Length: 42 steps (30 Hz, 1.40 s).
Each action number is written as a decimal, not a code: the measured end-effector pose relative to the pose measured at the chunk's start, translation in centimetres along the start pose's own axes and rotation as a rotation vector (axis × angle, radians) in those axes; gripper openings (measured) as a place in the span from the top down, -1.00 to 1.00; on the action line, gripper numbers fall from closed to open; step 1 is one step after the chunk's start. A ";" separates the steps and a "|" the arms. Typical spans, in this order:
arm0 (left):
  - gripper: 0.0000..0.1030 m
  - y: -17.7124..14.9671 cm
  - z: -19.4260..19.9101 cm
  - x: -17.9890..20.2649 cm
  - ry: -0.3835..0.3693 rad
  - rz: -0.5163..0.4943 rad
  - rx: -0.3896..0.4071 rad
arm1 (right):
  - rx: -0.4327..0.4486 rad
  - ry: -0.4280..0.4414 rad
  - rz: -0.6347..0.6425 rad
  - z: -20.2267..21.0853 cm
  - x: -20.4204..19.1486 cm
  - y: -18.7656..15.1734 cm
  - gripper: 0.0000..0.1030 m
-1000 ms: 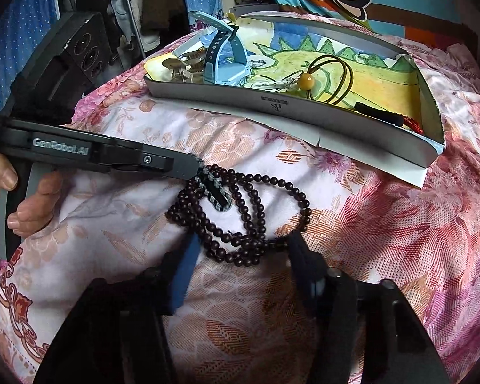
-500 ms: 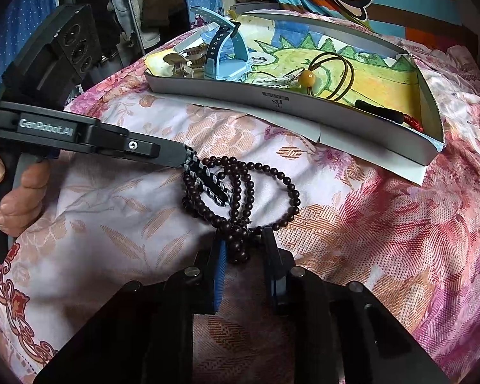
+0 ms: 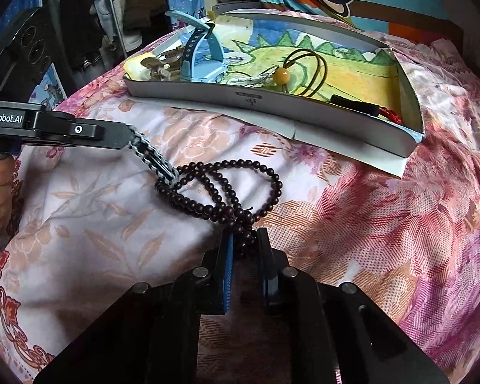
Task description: Organize jewelry
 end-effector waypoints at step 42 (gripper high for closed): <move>-0.16 -0.4 -1.5 -0.9 0.233 -0.401 -0.043 | 0.001 0.041 -0.079 0.1 2.5 0.8 0.10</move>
Point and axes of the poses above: each gripper's, at about its wrist camera, not at the fingertips, and z roughly against the way its jaws point, x to its right, y to its top, the point moved 10 cm from there along -z, roughly the way its jaws point, and after that the axes turned 1 degree about -y, right-handed, at the moved point
